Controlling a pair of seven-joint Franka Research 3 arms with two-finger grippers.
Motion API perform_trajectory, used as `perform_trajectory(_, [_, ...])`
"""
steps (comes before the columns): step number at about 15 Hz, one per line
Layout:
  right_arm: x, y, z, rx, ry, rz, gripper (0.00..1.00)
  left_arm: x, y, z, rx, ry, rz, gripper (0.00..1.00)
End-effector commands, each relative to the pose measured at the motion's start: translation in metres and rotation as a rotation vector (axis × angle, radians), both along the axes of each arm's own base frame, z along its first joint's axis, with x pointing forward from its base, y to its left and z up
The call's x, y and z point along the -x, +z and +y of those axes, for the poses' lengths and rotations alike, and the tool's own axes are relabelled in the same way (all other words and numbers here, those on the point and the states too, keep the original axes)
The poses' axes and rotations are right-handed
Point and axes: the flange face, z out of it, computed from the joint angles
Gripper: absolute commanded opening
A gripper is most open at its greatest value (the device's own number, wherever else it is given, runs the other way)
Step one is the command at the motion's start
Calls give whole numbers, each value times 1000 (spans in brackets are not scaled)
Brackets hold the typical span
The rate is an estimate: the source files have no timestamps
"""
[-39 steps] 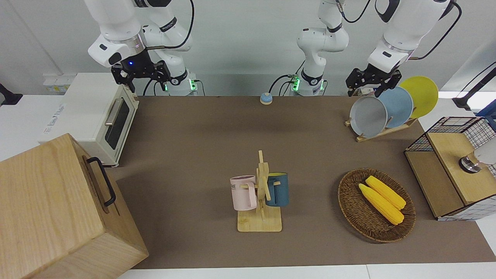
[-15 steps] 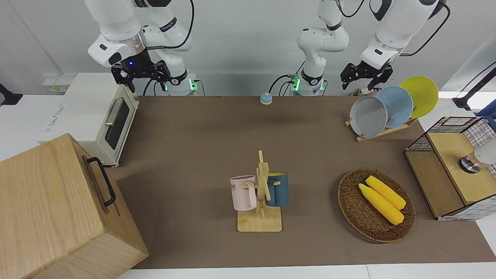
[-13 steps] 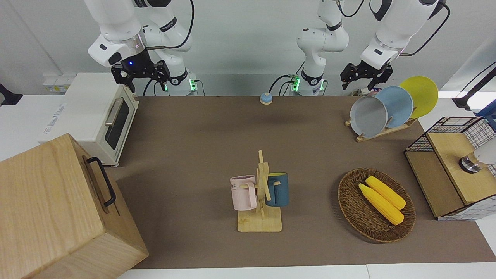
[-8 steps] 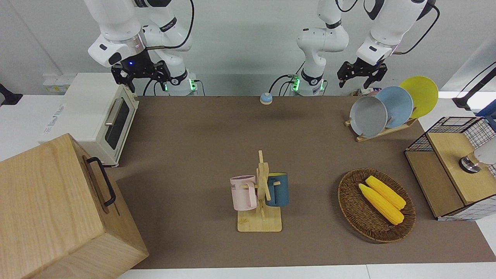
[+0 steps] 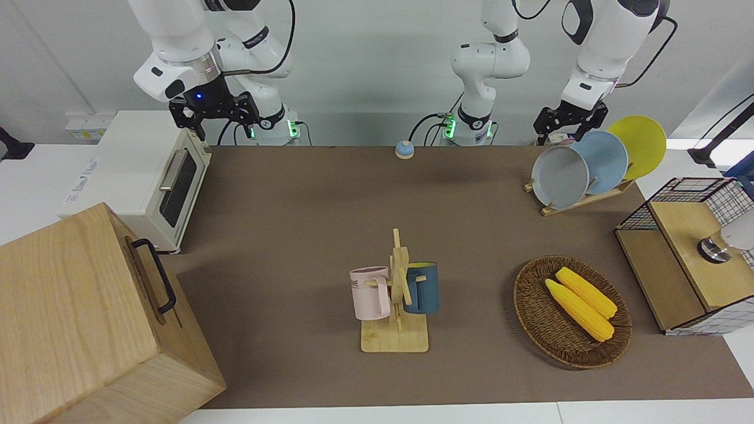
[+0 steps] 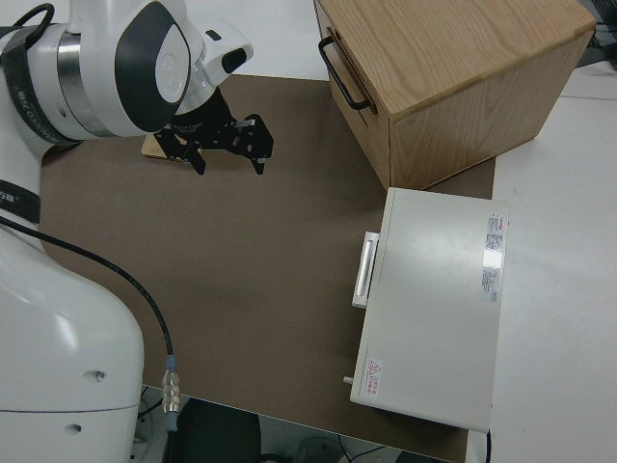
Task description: Pick gray plate from low plate rack and place it on table with left arm
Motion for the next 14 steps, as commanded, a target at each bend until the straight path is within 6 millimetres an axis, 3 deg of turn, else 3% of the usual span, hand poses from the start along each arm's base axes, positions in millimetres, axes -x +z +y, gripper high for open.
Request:
perform_trajectory(1, [2,4,-3,8,-17,2,983,10,-15,23,-14,54,-43,991])
perform_trajectory(14, [2,4,-2,8,-15,1,983,22,-63,75,-106,110,-38,991])
